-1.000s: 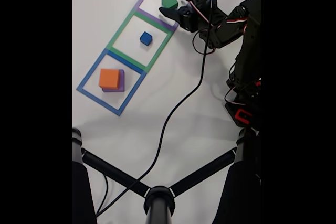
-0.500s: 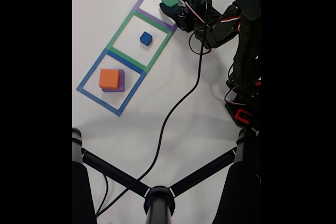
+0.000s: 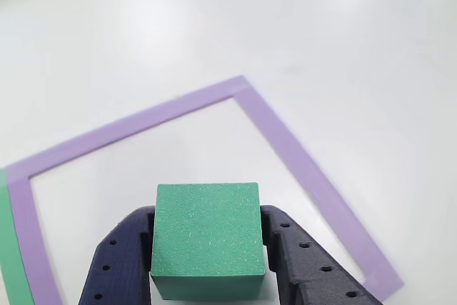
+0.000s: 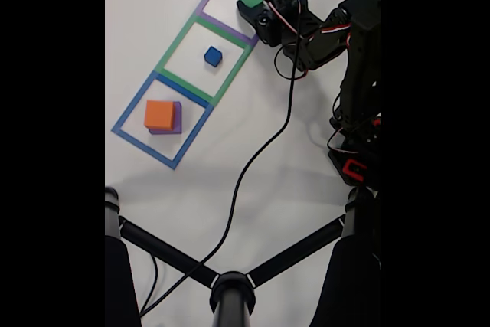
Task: Tower of hanoi
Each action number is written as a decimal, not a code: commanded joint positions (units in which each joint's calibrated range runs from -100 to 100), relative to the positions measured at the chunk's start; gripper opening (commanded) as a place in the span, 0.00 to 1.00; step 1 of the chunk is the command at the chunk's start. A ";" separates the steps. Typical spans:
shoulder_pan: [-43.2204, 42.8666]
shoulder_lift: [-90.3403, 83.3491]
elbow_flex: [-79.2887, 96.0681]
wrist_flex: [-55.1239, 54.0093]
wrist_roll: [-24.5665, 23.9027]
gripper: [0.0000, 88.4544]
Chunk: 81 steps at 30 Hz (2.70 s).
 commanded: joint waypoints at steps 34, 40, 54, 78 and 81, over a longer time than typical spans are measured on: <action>-18.49 -59.09 -60.86 132.04 -8.26 0.05; -23.37 -60.93 -62.58 134.95 -9.36 0.05; -35.50 -62.62 -62.22 133.82 -10.10 0.05; -42.66 -57.33 -9.06 64.94 0.20 0.06; -43.35 -54.20 -5.70 57.74 0.20 0.06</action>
